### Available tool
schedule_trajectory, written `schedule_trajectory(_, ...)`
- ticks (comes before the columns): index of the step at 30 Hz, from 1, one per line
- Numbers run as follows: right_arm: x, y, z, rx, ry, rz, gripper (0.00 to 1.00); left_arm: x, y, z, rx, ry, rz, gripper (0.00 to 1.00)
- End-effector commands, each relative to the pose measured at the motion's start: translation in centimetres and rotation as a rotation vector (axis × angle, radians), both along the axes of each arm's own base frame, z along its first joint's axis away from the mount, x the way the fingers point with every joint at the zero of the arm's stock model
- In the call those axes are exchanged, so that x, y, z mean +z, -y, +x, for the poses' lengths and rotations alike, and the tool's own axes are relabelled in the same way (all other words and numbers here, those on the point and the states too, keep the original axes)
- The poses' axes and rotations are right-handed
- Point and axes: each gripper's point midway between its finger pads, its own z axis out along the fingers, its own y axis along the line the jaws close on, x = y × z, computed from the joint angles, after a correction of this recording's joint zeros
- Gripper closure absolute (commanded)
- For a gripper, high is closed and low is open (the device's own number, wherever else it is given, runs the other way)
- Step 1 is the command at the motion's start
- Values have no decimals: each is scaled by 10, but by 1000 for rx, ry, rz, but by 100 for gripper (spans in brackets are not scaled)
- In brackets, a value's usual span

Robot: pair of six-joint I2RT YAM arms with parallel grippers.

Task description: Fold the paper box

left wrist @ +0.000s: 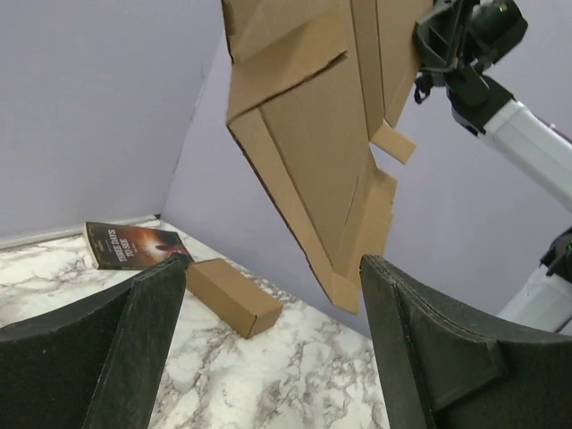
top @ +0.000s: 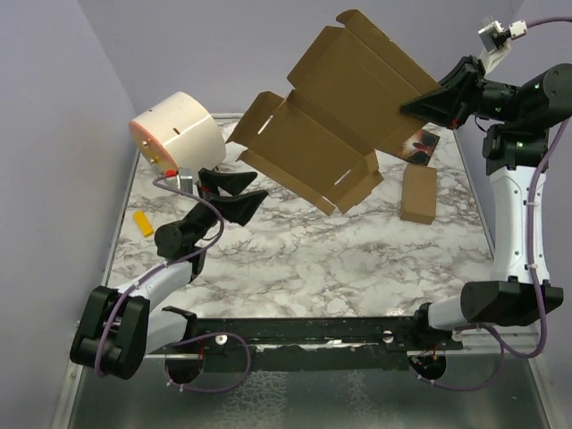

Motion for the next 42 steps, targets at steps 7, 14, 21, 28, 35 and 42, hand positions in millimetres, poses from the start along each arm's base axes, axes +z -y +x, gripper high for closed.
schedule_trajectory(7, 4, 0, -3, -32, 27, 12, 99, 24, 17, 17, 56, -80, -85, 31)
schedule_trajectory(14, 1, 0, -5, -33, 29, 10, 99, 9, 26, 45, 122, -230, -55, 48)
schedule_trajectory(21, -3, 2, 0, -52, 57, 0, 99, 14, 30, 45, 122, -269, -51, 93)
schedule_trajectory(28, -27, -1, -6, -26, 86, -32, 99, 20, 31, 58, 180, -379, -64, 100)
schedule_trajectory(35, -72, -7, -9, 9, 10, -38, 99, 17, 43, 69, 166, -409, -56, 100)
schedule_trajectory(42, -111, -13, -9, 11, -94, -22, 99, -13, 57, 82, 144, -449, -19, 100)
